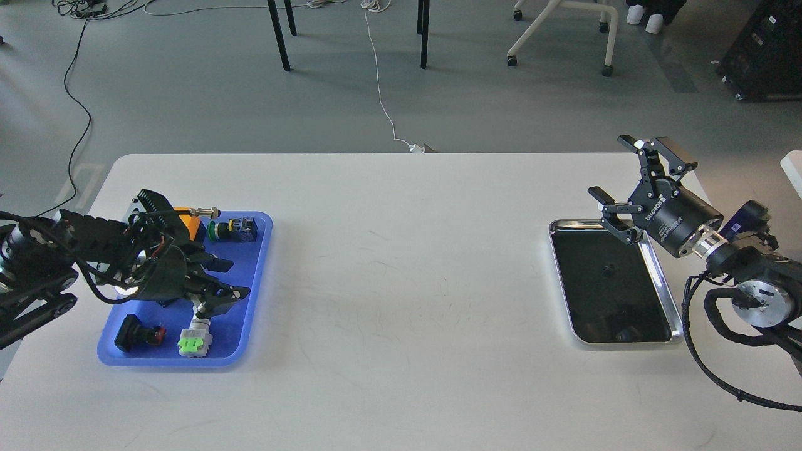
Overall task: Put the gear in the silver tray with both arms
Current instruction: 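Grasp another small black gear in the blue tray with the left gripper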
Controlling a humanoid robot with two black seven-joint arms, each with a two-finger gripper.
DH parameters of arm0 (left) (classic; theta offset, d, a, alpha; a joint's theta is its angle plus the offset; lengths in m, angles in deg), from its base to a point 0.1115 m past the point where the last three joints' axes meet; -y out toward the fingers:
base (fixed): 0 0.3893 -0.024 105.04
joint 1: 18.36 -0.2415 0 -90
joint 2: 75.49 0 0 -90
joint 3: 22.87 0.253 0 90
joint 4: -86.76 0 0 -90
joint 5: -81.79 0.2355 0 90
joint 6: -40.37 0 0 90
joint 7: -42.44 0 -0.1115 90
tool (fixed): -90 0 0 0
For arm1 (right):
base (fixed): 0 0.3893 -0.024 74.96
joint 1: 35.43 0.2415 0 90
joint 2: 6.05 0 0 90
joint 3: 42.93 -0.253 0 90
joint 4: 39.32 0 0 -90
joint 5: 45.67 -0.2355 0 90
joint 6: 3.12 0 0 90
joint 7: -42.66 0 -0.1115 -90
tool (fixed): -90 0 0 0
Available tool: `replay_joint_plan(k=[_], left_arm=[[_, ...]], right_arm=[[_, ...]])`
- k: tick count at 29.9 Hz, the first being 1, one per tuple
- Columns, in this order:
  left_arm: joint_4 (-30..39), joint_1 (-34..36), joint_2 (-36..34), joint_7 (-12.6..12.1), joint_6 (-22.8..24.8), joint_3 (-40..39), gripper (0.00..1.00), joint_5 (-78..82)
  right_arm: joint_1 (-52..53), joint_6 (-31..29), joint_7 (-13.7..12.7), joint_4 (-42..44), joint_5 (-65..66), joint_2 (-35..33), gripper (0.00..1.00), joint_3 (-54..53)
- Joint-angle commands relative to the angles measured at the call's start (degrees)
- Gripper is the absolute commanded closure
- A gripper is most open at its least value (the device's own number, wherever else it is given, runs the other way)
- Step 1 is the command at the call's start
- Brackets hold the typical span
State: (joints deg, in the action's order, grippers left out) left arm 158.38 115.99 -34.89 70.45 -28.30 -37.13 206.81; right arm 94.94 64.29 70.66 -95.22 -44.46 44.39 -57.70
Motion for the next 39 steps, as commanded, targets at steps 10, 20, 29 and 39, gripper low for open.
replay_joint_plan(k=[10,20,29,39], left_arm=[[-5.53,-0.15,2.46,0.00,-1.11,0.90,0.46,-0.02],[-7.02,-0.32,2.46,0.00,-1.46,1.17,0.48,-0.02],[-7.02,-1.20,2.55,0.00,-1.46,1.08,0.49,-0.02],[-7.02,-1.20,2.55,0.00,-1.46,1.08,0.49,-0.02]], right_arm=[[-0.03,0.00,-0.01,0.00,0.02,-0.26,0.02,-0.08],[-0.03,0.00,-0.01,0.00,0.02,-0.26,0.02,-0.17],[-0.03,0.00,-0.01,0.00,0.02,-0.26,0.02,-0.17],[-0.03,0.00,-0.01,0.00,0.02,-0.26,0.02,-0.17]])
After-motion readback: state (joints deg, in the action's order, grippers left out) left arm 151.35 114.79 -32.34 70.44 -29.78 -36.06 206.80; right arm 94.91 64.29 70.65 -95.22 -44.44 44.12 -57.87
